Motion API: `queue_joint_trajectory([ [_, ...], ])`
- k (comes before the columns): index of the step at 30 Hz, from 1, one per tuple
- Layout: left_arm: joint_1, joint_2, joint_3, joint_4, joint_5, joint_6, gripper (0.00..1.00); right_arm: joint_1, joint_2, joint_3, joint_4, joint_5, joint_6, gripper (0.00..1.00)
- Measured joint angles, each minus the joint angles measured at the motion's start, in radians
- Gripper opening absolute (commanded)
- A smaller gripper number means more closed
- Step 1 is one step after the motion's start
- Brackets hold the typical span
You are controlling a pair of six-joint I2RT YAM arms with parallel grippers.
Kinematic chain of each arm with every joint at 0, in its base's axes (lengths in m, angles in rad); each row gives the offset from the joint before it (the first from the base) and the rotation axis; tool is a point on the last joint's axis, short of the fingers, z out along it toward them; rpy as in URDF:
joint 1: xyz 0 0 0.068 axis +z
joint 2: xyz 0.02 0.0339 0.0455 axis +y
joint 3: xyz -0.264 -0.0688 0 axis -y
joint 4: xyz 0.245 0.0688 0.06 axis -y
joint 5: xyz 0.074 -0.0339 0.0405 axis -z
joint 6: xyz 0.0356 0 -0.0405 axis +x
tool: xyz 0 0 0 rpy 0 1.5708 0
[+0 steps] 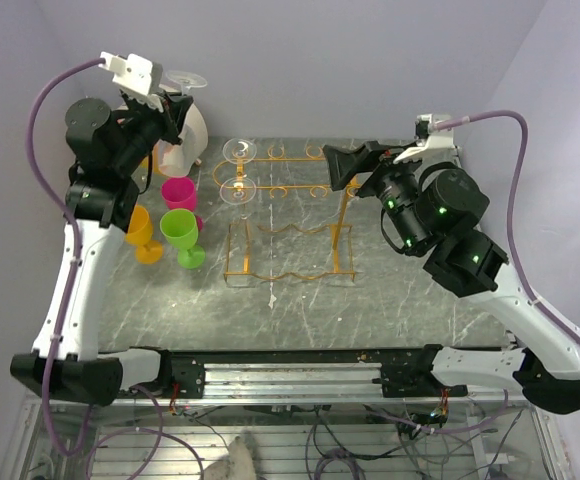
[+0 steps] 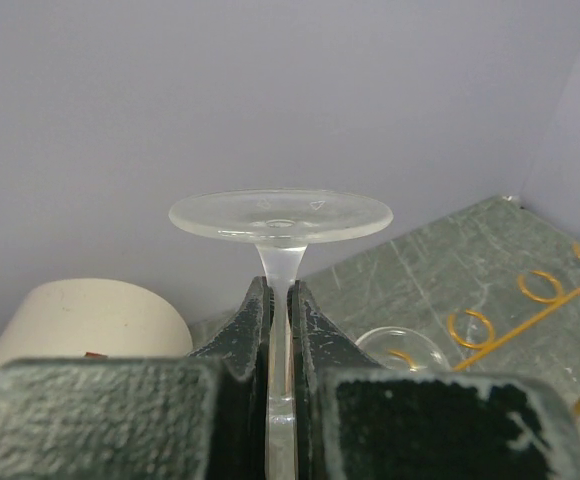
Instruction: Place the wine glass upside down on the wine glass rack
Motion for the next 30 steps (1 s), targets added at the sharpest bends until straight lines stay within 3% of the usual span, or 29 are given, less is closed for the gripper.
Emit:
queue_joint_trajectory([
  [8, 0.043, 0.205, 0.028, 0.089, 0.028, 0.059, 0.07, -0.017, -0.016, -0.051, 0.003, 0.007, -0.026, 0.84],
  [13, 0.071, 0.402, 0.12, 0.139, 0.124, 0.103, 0.07, -0.027, -0.017, -0.074, 0.002, 0.003, -0.027, 0.84],
  [18, 0.111, 0.505, 0.121, 0.25, 0.251, 0.057, 0.07, -0.031, -0.041, -0.1, 0.001, 0.01, -0.028, 0.84],
  [24, 0.13, 0.434, 0.024, 0.311, 0.275, 0.039, 0.07, -0.032, -0.085, -0.119, -0.005, 0.034, -0.031, 0.84],
  [30, 0.182, 0.25, 0.073, 0.083, 0.123, 0.053, 0.07, -0.034, -0.092, -0.12, -0.01, 0.035, -0.033, 0.84],
])
